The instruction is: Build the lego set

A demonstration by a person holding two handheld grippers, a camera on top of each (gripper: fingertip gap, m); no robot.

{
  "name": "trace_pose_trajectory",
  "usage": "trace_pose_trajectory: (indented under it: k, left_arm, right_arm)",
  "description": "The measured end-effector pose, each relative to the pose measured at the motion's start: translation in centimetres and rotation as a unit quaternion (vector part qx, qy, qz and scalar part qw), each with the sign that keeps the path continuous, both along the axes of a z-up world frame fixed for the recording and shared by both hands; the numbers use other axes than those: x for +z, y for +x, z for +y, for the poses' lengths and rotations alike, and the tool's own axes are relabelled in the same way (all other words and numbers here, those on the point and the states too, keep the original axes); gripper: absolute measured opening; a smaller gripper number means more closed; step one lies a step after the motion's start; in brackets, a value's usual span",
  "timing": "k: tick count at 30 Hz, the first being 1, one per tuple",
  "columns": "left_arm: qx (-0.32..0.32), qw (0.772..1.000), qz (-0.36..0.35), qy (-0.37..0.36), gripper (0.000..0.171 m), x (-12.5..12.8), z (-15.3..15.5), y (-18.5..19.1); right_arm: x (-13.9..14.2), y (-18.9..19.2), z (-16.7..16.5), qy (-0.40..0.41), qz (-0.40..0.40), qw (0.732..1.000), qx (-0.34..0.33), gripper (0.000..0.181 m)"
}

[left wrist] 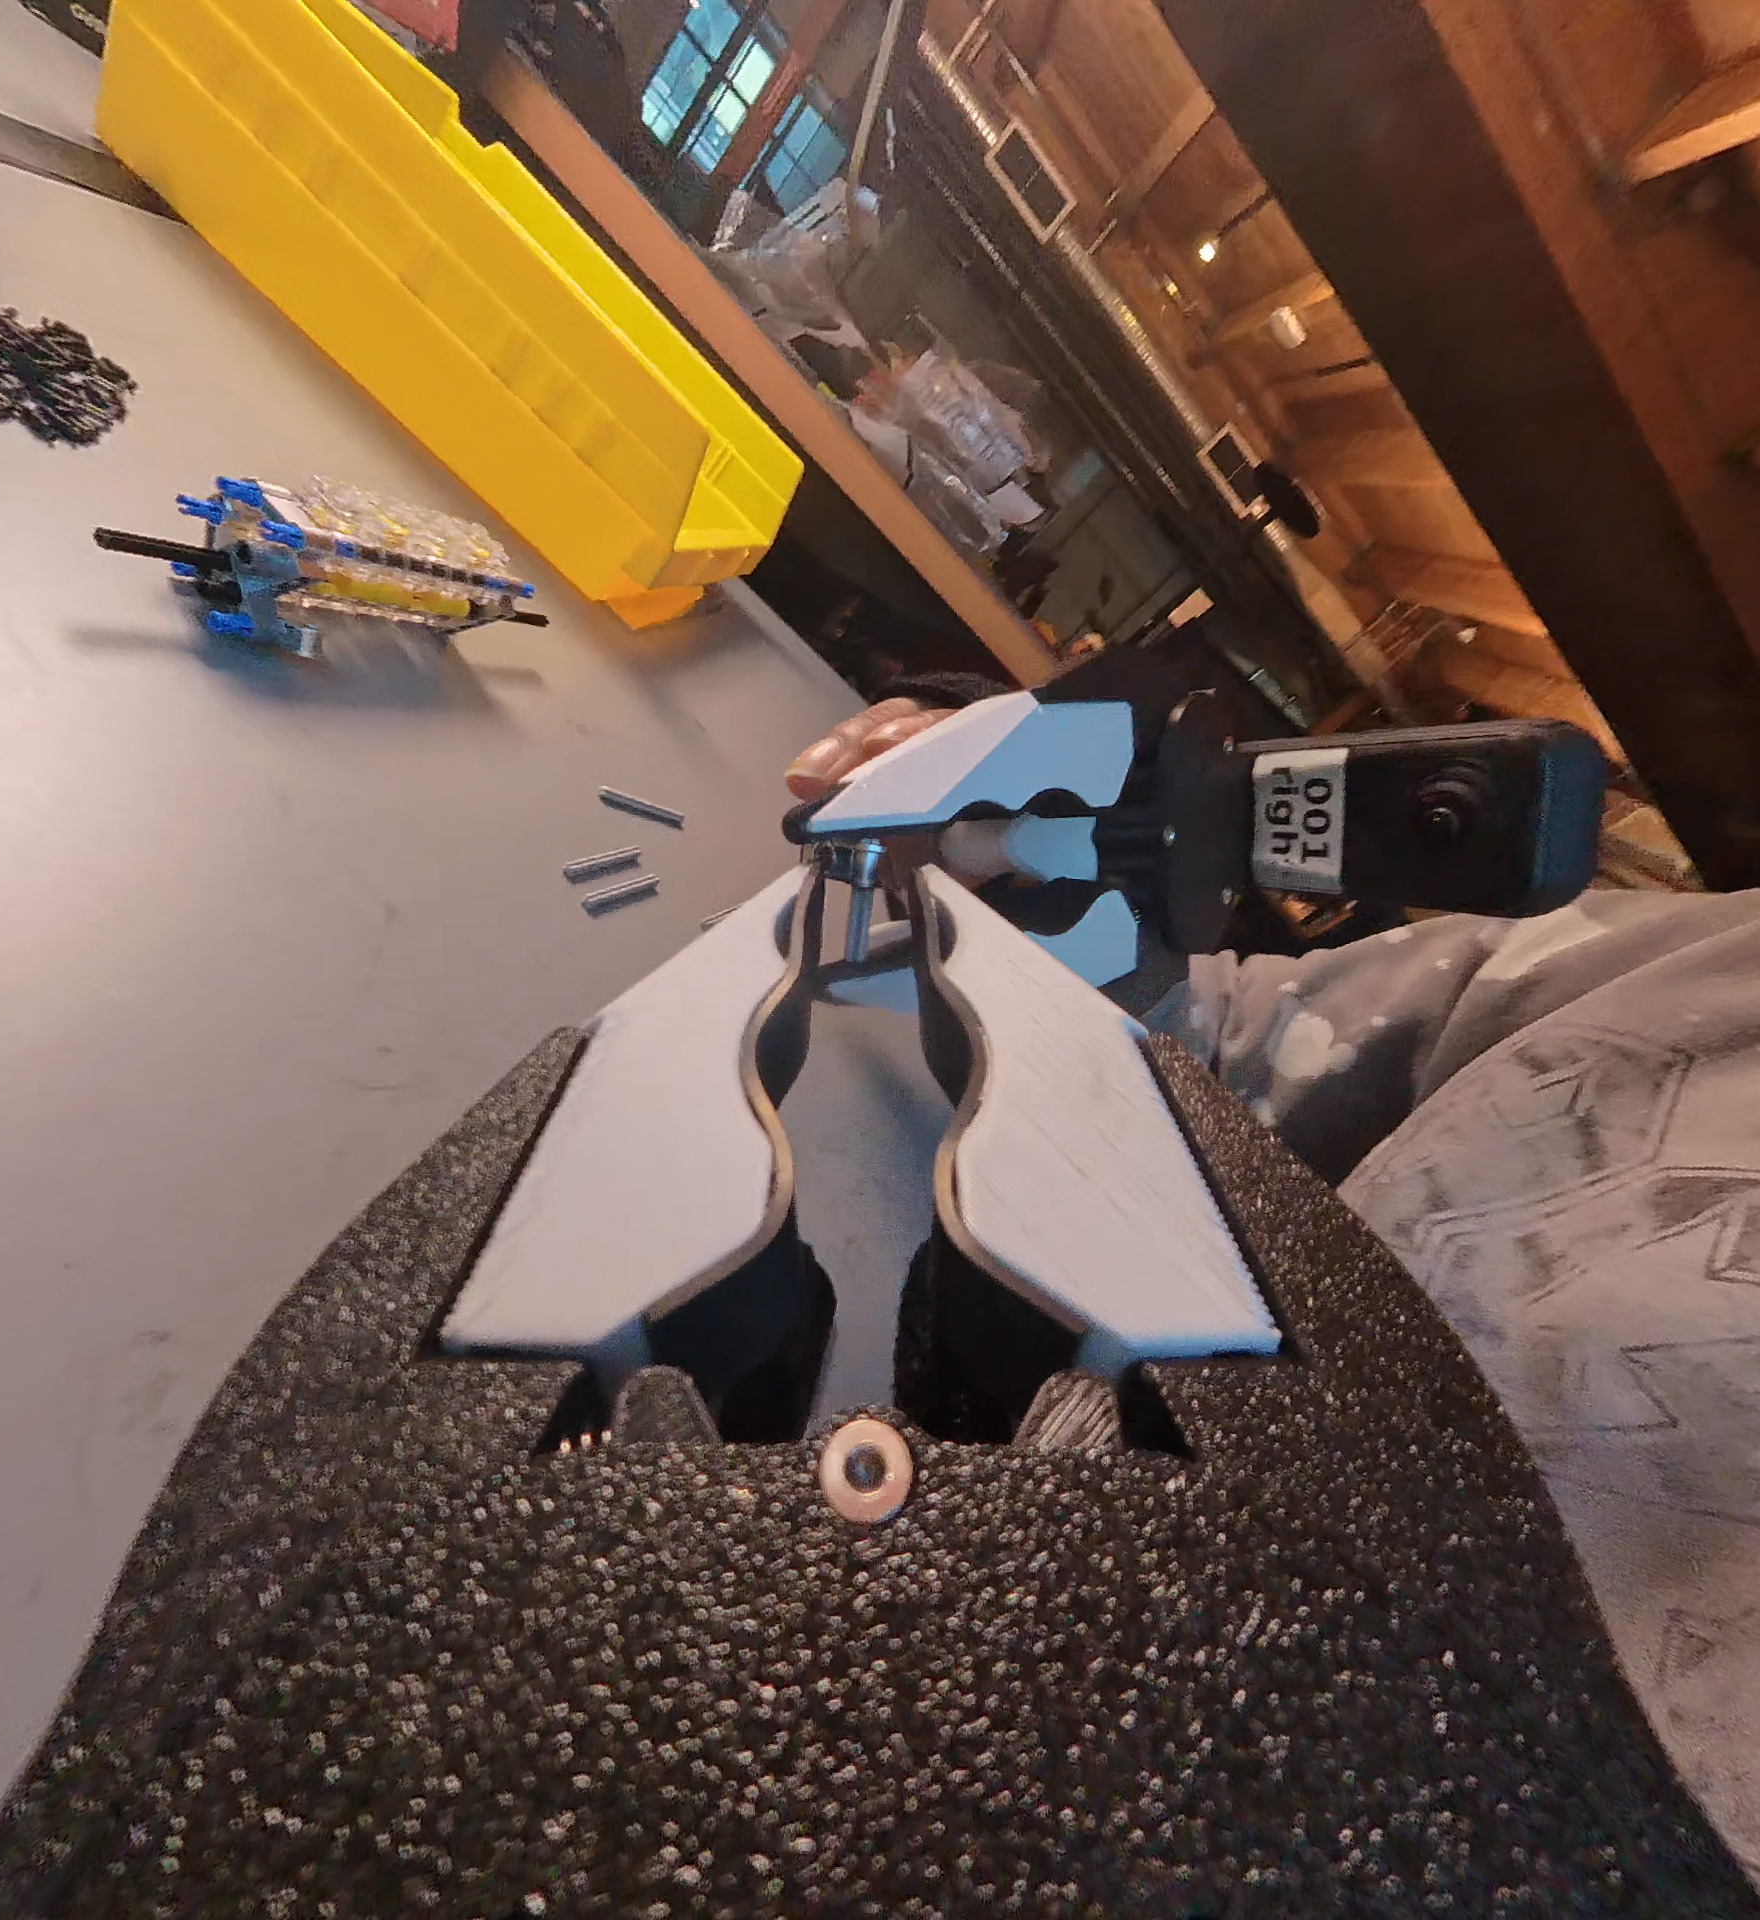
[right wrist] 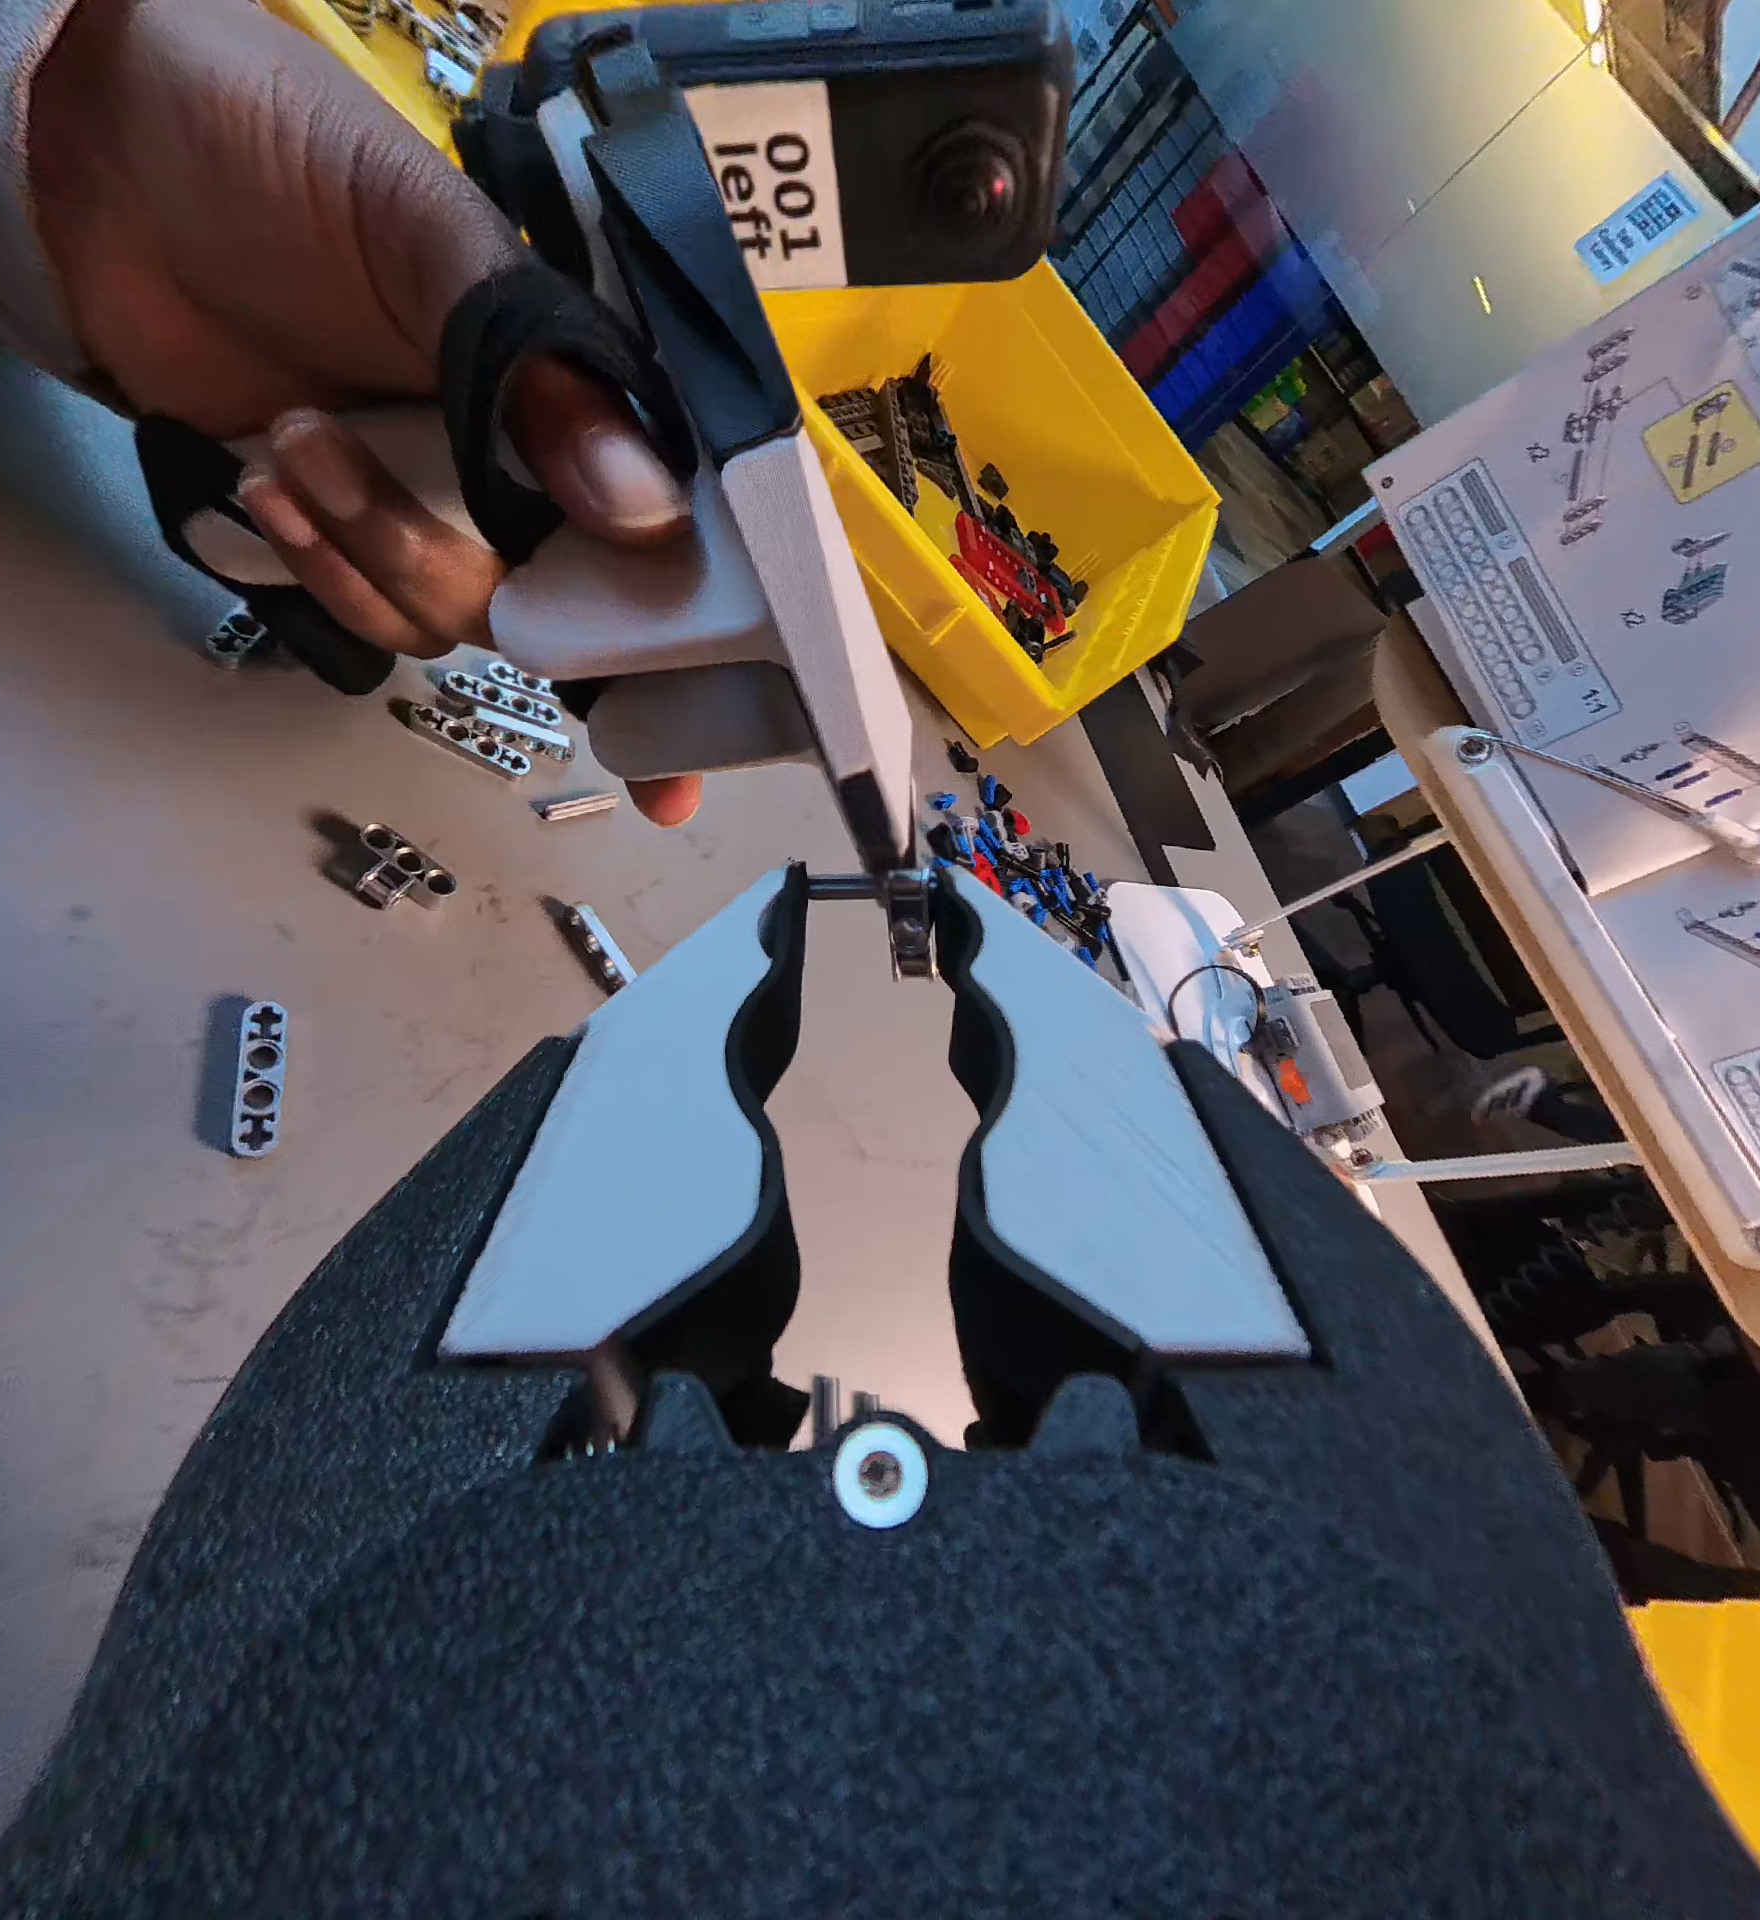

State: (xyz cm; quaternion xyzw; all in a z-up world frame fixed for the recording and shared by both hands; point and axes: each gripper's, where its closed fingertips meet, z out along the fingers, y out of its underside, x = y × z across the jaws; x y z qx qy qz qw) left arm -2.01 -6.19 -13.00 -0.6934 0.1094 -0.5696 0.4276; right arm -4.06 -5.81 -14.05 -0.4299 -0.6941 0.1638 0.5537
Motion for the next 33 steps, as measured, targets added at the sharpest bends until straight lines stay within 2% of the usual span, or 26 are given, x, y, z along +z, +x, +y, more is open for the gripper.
trace_pose_trajectory:
  k: [3,8,9,13,15,23,33]
  left_arm:
    - [0.011,0.998,0.065,0.02,0.007,-0.9,0.0,0.2]
    - [0.028,0.989,0.137,0.054,0.005,-1.5,0.1,0.2]
    - [0.03,0.99,0.128,0.054,0.005,-1.3,0.1,0.2]
    - [0.018,1.0,-0.008,0.001,0.005,0.1,0.3,-0.5]
    - [0.016,0.999,-0.048,-0.017,0.005,0.2,0.4,-0.6]
    - [0.02,0.994,-0.1,-0.033,0.005,0.8,0.5,-0.4]
    - [0.041,0.992,-0.114,-0.022,0.004,1.4,0.7,-0.6]
  right_arm:
    - [-0.6,-0.1,-0.3,0.009,-0.018,1.0,0.0,0.021]
    - [-1.3,-0.1,-0.3,0.022,-0.04,0.999,-0.005,0.021]
    - [-1.1,-0.1,-0.2,0.025,-0.031,0.999,-0.006,0.022]
    - [0.3,-0.1,0.0,0.016,0.012,1.0,-0.012,0.025]
    - [0.5,-0.1,0.1,0.015,0.019,1.0,-0.017,0.026]
    - [0.9,-0.2,0.1,-0.001,0.033,0.999,-0.031,0.021]
    - [1.5,-0.3,0.2,-0.032,0.051,0.997,-0.047,0.02]
